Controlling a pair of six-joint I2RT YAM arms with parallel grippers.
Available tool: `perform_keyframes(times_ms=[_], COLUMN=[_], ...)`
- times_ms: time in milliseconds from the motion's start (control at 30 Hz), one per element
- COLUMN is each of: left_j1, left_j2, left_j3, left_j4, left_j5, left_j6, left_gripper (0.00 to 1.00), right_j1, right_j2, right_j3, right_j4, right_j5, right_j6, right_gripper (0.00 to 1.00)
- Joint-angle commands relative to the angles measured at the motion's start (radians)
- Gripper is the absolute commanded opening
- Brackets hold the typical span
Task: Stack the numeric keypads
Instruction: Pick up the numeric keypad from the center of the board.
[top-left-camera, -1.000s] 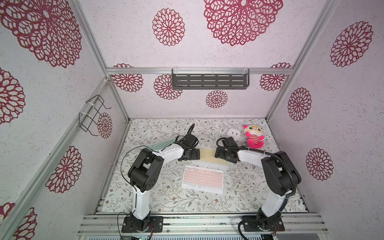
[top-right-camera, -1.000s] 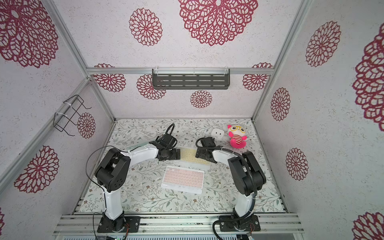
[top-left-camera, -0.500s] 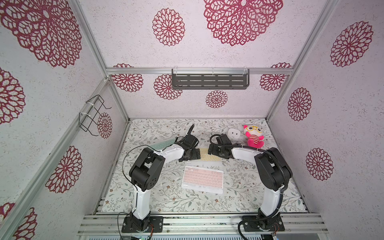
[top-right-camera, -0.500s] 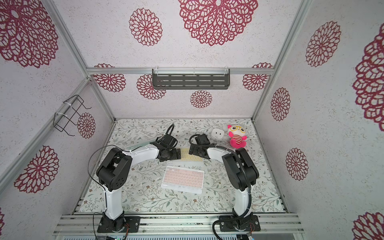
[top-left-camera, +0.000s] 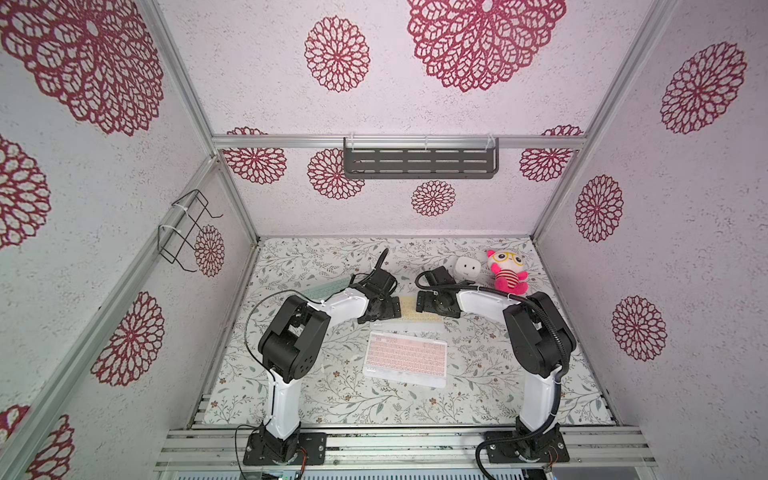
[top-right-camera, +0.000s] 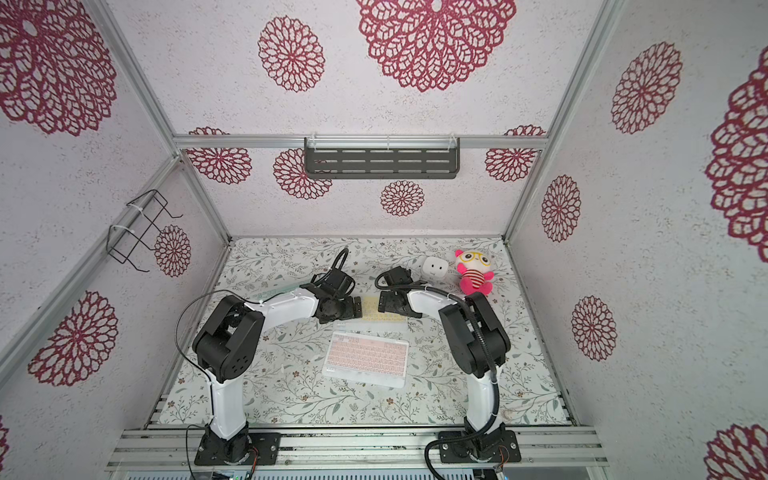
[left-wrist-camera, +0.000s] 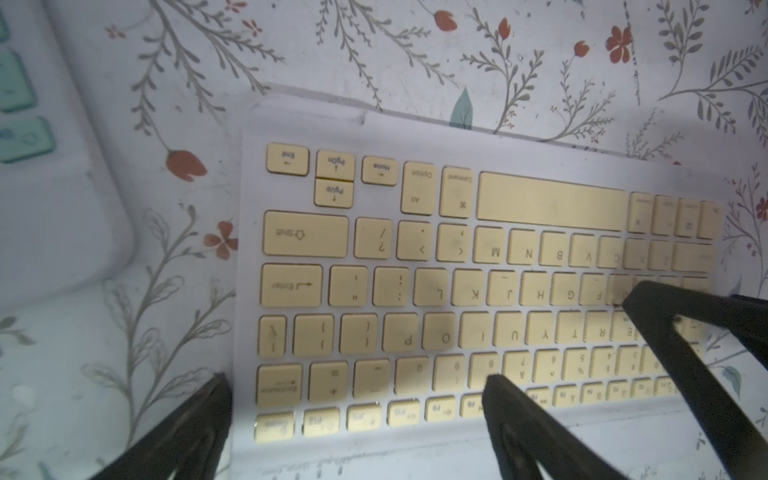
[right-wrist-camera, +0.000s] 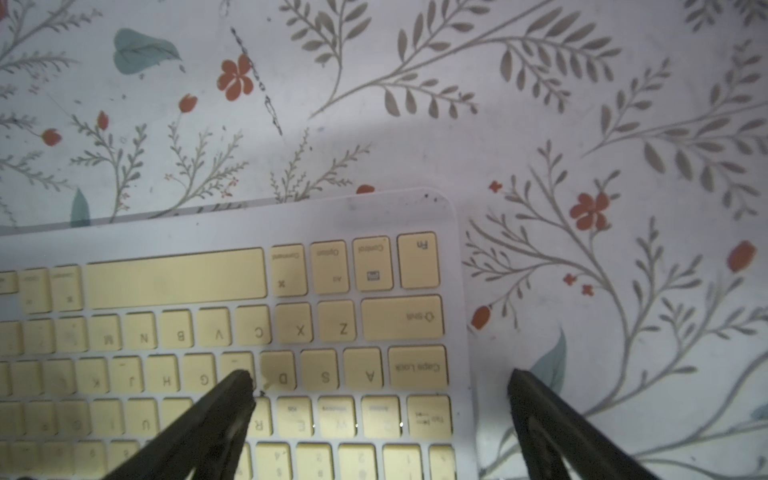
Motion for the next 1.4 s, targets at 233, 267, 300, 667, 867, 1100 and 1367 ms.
perform_keyframes(times_ms=[233, 267, 300, 667, 867, 1100, 1367], left_j1=[-0.004, -0.004, -0.006, -0.011, -0.014, -0.024, -0.029], left_j2=[0.028, 0.026, 0.026, 0.026, 0.026, 0.029, 0.034], left_j3=[-0.008, -0.008, -0.008, -0.008, -0.005, -0.011, -0.008], left_j4=[-0.006, -0.004, -0.006, -0.004, -0.003, 0.043, 0.062], left_j5=[0.007, 0.007, 0.008, 0.005, 0.009, 0.060, 0.088], left_j6=[-0.014, -0.013, -0.013, -0.019, -0.013, -0.003, -0.002], left_gripper=[0.97, 0.98, 0.97, 0.97, 0.98, 0.97, 0.97], right_j1=[0.017, 0.017, 0.018, 0.045, 0.060, 0.059, 0.039], right_j2=[0.013, 0.008, 0.006, 0.037, 0.065, -0.003, -0.042], right_j3=[-0.027, -0.030, -0.031, 0.004, 0.024, -0.044, -0.121], right_j4=[-0.045, -0.044, -0.048, -0.136, -0.149, -0.007, 0.160], right_j5=[-0.056, -0.061, -0.066, -0.095, -0.090, -0.255, -0.466], right_j6=[0.015, 0.015, 0.015, 0.054, 0.058, -0.007, -0.013], right_gripper=[0.99, 0.99, 0.99, 0.99, 0.99, 0.99, 0.99])
